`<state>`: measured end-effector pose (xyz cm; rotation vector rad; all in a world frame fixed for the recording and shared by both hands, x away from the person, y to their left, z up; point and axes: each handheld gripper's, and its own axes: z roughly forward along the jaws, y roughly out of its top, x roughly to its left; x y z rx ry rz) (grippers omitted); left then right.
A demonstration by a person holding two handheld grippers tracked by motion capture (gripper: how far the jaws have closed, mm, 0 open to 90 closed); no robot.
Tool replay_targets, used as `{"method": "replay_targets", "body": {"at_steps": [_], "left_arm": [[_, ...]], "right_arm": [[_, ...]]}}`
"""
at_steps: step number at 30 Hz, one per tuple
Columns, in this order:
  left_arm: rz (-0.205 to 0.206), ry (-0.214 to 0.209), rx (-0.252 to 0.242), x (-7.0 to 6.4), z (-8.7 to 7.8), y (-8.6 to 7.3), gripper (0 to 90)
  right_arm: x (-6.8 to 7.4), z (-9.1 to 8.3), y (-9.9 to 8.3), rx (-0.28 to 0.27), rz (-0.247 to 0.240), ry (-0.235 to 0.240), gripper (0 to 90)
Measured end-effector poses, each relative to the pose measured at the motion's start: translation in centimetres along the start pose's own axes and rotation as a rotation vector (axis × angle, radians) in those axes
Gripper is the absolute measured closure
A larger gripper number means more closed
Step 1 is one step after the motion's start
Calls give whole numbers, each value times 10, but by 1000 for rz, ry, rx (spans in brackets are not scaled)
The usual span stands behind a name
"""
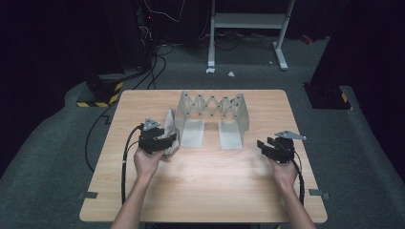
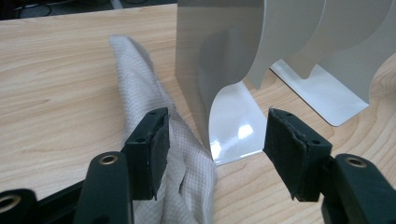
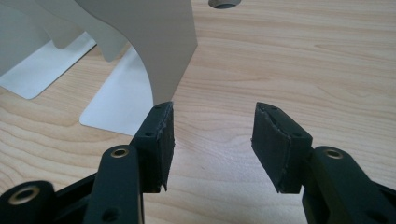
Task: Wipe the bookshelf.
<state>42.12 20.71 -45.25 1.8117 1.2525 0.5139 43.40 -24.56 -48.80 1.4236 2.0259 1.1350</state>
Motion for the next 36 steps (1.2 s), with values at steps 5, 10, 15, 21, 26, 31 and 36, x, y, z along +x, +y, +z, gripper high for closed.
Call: {"method": "replay_targets", "body": {"at_steps": [5, 10, 15, 21, 26, 31, 36], "left_arm": [[-27, 14, -28, 7, -13, -11, 400], [-61, 37, -40, 17, -26, -27, 399], [-94, 70, -44, 27, -38, -46, 396], [-123, 126, -22, 42, -46, -69, 380], [-130, 158, 0, 45, -46, -80, 368], [-109, 194, 33, 46, -41, -88, 356], [-72, 246, 65, 47, -38, -94, 349]], "right_arm": [[-4, -4, -7, -6, 12, -2, 482], [-7, -7, -15, 0, 21, -15, 479], [-12, -11, -24, 8, 24, -41, 474], [-17, -13, -35, 34, 12, -85, 467], [-21, -14, -43, 37, 45, -81, 458], [-24, -13, -50, 55, 40, -111, 446], [-22, -10, -51, 85, -9, -167, 429]]}}
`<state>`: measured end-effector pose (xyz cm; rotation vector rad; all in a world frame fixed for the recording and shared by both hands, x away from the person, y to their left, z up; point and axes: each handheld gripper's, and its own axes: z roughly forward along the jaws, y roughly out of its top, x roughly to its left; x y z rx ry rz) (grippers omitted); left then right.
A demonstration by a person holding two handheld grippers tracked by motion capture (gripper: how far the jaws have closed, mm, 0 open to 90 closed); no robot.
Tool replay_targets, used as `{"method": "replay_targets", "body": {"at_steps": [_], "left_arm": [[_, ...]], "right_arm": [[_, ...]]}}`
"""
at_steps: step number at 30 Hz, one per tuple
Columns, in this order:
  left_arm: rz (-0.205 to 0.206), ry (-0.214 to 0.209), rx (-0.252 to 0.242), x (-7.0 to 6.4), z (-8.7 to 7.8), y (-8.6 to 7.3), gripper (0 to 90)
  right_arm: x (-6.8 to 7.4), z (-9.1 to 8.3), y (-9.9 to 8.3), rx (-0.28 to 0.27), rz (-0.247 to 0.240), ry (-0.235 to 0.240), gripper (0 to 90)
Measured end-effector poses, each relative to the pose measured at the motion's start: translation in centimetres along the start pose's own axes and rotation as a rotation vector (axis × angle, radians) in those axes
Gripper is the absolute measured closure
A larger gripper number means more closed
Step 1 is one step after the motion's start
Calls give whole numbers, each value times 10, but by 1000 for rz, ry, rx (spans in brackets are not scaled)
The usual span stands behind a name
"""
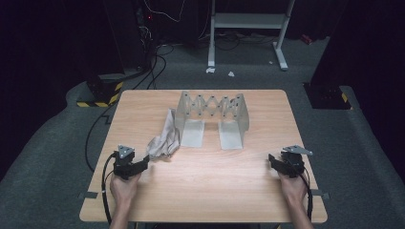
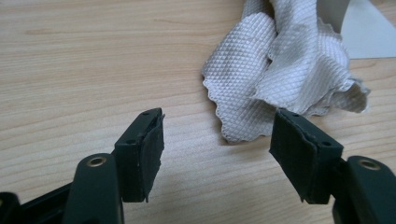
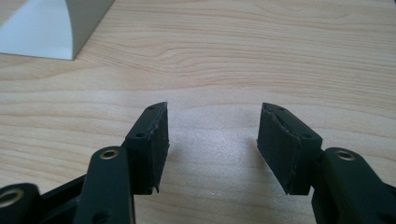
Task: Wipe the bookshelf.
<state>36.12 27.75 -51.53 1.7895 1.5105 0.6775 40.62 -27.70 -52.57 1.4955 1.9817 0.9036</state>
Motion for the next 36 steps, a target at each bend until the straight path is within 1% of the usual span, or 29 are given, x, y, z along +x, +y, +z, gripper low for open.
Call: {"method": "replay_targets", "body": {"at_steps": [2, 4, 5, 7, 9, 10, 12, 15, 21, 24, 27, 36], "left_arm": [[8, 16, 5, 0, 2, -1, 347], [21, 32, 12, 0, 3, -3, 341], [29, 42, 25, 0, 6, -4, 338], [33, 47, 32, 0, 8, -6, 334], [38, 56, 46, 1, 12, -10, 330], [6, 45, 41, 4, 15, -14, 306], [4, 52, 42, 4, 15, -14, 300], [18, 46, 43, 3, 14, -15, 294], [12, 42, 42, 3, 14, -15, 287], [31, 31, 45, 3, 15, -14, 282], [34, 26, 45, 2, 16, -13, 281], [29, 27, 44, 2, 16, -14, 277]], "right_arm": [[1, 1, 0, 0, -7, -7, 426], [2, 3, -1, 16, -12, -14, 411], [3, 3, -1, 17, -23, -21, 410], [4, 3, -1, 17, -26, -23, 410], [3, 3, -1, 18, -23, -22, 400], [3, 4, -1, 19, -18, -22, 393], [3, 4, -1, 20, -18, -22, 383], [3, 4, -1, 22, -20, -19, 366], [3, 4, -1, 24, -23, -16, 359], [4, 4, -1, 23, -21, -17, 358], [4, 4, -1, 23, -21, -17, 356], [4, 4, -1, 23, -20, -21, 353]]}}
